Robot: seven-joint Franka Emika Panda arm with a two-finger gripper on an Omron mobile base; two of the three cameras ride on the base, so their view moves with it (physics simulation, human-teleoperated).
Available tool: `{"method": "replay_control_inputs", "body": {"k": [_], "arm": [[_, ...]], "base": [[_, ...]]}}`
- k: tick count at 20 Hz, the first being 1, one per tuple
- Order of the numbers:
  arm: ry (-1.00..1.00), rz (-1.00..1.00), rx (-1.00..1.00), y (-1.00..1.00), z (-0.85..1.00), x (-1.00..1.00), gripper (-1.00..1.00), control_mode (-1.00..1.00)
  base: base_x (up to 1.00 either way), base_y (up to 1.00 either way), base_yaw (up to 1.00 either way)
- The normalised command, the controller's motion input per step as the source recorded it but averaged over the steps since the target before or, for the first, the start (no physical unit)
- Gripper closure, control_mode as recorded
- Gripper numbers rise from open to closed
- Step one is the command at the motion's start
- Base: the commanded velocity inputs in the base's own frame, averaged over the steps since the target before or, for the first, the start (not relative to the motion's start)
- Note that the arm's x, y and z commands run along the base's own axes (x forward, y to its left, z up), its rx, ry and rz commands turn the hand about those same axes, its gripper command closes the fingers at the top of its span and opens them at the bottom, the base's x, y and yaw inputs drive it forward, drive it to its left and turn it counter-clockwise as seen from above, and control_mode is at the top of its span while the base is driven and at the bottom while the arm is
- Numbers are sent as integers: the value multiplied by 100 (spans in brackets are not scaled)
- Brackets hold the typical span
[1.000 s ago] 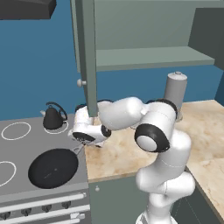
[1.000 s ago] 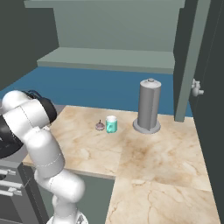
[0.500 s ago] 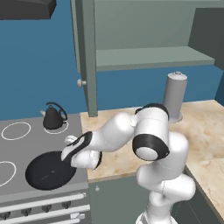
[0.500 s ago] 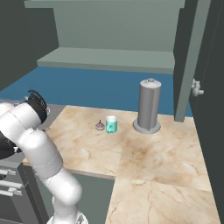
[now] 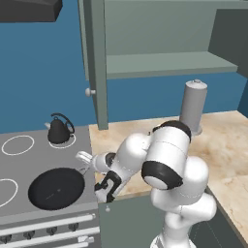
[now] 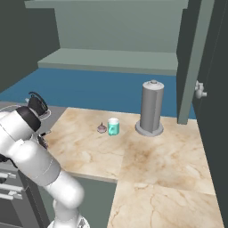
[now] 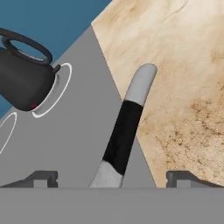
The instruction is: Pick the pan from the cabinet and place it on the stove. Then turn on the stove burner for the pan.
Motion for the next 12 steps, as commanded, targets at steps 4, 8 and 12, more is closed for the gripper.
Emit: {"method": "replay_control_inputs", "body": {"k": [4, 8, 12], "arm": [[7, 0, 0, -32, 31, 5, -100, -100], [10, 0, -2, -18, 55, 6, -100, -100], [7, 0, -5, -3, 81, 1, -100, -100]], "base": [[0, 0, 0], [0, 0, 0], [0, 0, 0]]}}
